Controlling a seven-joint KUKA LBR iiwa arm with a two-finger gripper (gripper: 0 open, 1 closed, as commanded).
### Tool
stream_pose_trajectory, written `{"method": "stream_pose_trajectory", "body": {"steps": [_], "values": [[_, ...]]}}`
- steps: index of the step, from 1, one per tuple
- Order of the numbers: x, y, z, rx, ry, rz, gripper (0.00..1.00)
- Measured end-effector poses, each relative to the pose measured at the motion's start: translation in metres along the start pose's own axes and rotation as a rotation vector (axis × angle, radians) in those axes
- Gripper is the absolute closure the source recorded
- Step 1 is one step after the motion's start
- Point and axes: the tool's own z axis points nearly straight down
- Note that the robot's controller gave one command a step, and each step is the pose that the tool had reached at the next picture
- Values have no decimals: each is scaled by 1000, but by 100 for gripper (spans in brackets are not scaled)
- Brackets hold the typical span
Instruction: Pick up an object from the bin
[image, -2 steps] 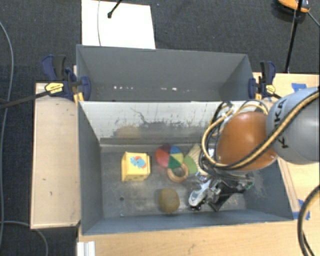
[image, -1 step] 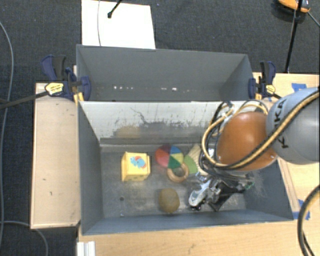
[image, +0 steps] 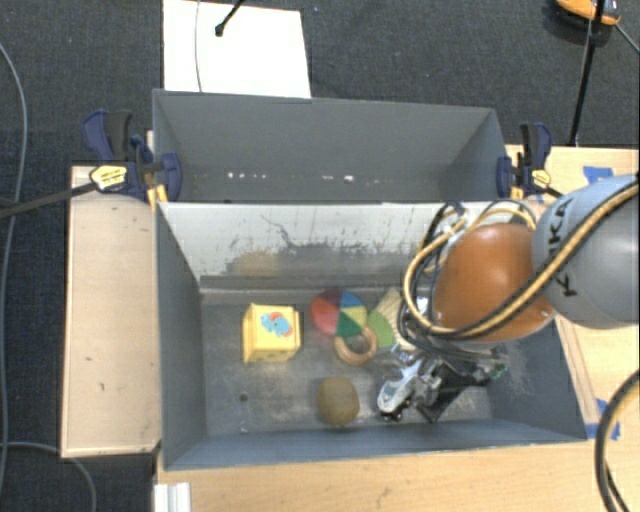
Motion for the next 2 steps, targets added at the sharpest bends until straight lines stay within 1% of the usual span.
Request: {"method": "stream_pose_trajectory", "body": {"steps": [2], "values": [[0, 0, 0, 0, 0, 0, 100]]}}
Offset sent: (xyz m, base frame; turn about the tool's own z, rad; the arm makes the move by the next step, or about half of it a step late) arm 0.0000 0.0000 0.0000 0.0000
